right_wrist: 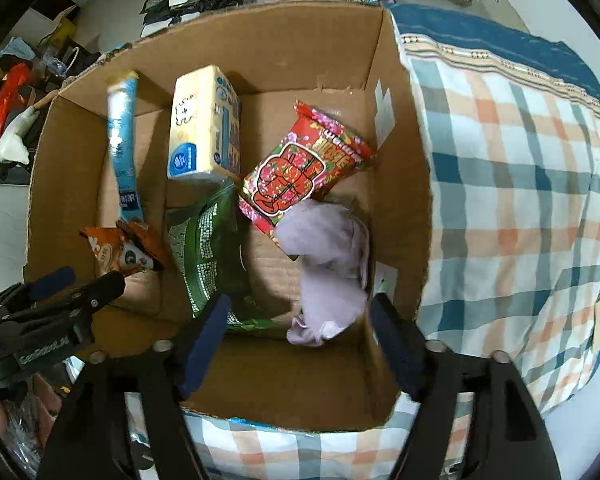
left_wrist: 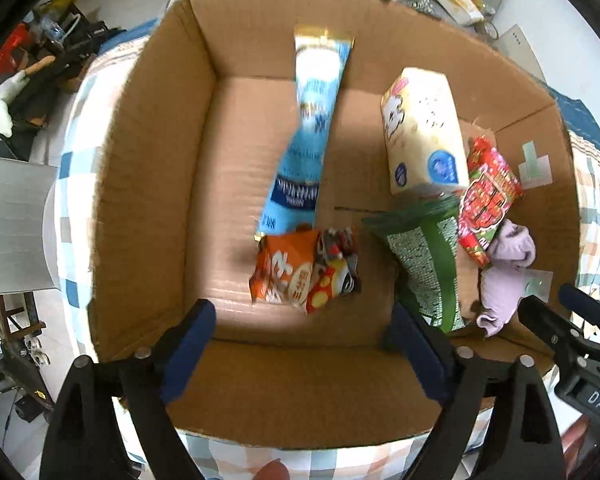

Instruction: Organize soft objects

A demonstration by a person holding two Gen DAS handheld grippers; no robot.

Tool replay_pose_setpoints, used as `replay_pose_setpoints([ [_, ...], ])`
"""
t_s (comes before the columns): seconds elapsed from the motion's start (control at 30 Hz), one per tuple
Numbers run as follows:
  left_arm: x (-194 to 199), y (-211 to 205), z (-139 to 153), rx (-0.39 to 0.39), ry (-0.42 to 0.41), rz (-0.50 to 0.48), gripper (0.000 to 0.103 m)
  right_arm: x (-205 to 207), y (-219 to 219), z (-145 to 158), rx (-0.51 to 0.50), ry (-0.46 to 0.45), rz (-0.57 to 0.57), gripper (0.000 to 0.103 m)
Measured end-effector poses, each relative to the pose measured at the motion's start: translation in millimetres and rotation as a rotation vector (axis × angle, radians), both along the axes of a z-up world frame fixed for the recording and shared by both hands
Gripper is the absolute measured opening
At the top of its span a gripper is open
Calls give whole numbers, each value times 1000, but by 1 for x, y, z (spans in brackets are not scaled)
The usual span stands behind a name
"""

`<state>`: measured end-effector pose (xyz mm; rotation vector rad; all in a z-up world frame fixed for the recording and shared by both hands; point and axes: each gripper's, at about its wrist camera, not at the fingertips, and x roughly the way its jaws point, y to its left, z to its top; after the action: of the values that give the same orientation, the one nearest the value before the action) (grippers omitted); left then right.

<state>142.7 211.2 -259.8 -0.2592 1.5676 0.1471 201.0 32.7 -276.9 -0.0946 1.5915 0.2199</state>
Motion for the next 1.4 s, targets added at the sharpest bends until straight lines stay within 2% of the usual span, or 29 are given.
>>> replay_pose_setpoints([
  [0.07, -2, 0, 6, 3, -15, 9, 93, -1, 2, 7, -18, -33, 9, 92],
  [0.3, -3, 4, 33, 61, -98, 30, 93, -5, 6, 15, -46, -93, 9, 102],
  [0.37, -5, 2, 39, 78, -117, 30, 93, -9, 8, 20, -69, -126, 14, 103],
  [0.6, -13, 2, 50, 104, -163, 44, 93, -15, 8, 31, -64, -156, 10, 103],
  [0.8, -28, -1, 80, 129, -219, 52, 93, -25, 4, 51, -43, -188, 5, 103],
  [1.0, -51, -7, 127, 144, -289, 47, 93, -45, -3, 94, 0, -250, 5, 103],
  [1.23, -86, -17, 187, 133, -364, 49, 93, -84, -19, 168, 68, -350, -5, 103],
  [1.4, -110, -32, 219, 147, -377, 23, 93, -116, -32, 214, 94, -413, -8, 103],
])
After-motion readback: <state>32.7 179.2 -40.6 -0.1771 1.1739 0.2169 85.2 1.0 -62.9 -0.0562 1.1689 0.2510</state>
